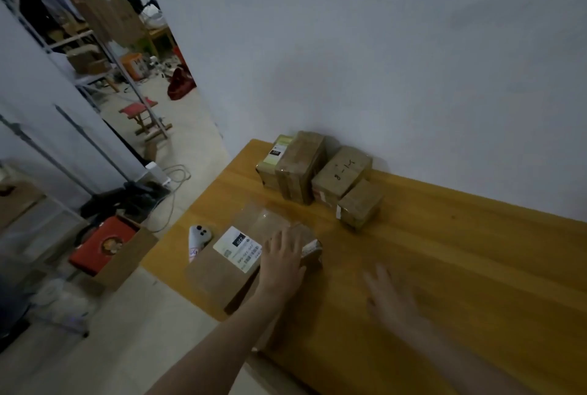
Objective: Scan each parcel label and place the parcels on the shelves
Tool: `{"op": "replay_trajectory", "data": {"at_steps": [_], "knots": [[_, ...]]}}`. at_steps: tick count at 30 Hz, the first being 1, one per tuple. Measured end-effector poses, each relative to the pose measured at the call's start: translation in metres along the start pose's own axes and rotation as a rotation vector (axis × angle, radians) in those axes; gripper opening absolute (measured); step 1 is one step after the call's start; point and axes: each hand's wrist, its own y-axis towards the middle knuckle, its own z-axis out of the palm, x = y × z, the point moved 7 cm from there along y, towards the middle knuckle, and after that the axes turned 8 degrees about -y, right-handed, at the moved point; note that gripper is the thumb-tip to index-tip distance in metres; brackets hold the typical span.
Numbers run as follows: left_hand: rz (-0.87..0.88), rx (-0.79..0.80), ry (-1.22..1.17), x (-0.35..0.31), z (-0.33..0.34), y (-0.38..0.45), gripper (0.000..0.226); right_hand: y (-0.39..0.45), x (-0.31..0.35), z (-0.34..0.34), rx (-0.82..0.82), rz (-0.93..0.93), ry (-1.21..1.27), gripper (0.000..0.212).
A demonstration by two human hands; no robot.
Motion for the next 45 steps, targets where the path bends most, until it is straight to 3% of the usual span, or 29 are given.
{"op": "replay_trajectory", "data": {"at_steps": [9,15,21,25,29,32,36,41,45], "knots": [[0.135,0.046,-0.02,0.023,0.033,0.066,0.096,0.064,0.025,-0.008,0.009,0.046,0.062,0.05],[0.499,-0.215,-0.036,-0.015,0.02,0.059,0.108,0.08,0.0,-0.007,0.006,0.267,0.656,0.055],[0.816,-0.408,-0.02,-0.066,-0.007,0.042,0.091,0.061,-0.036,-0.055,-0.275,0.255,0.881,0.051],[0.981,-0.515,0.015,-0.108,-0.03,0.026,0.071,0.036,-0.065,-0.061,-0.31,0.293,1.069,0.053],[1.153,-0.597,0.006,-0.153,-0.042,0.009,0.054,-0.001,-0.104,-0.038,-0.219,0.541,1.513,0.06],[1.249,-0.605,-0.019,-0.188,-0.05,-0.008,0.057,-0.032,-0.132,-0.014,-0.157,0.631,1.763,0.052],[1.38,-0.632,-0.05,-0.233,-0.053,-0.036,0.048,-0.083,-0.163,-0.008,-0.197,0.581,1.959,0.051],[1.463,-0.605,-0.062,-0.29,-0.052,-0.065,0.041,-0.146,-0.206,0.003,-0.306,0.591,1.99,0.046],[1.499,-0.402,-0.166,-0.331,-0.055,-0.091,0.049,-0.2,-0.244,0.009,-0.462,0.62,1.892,0.041]]}}
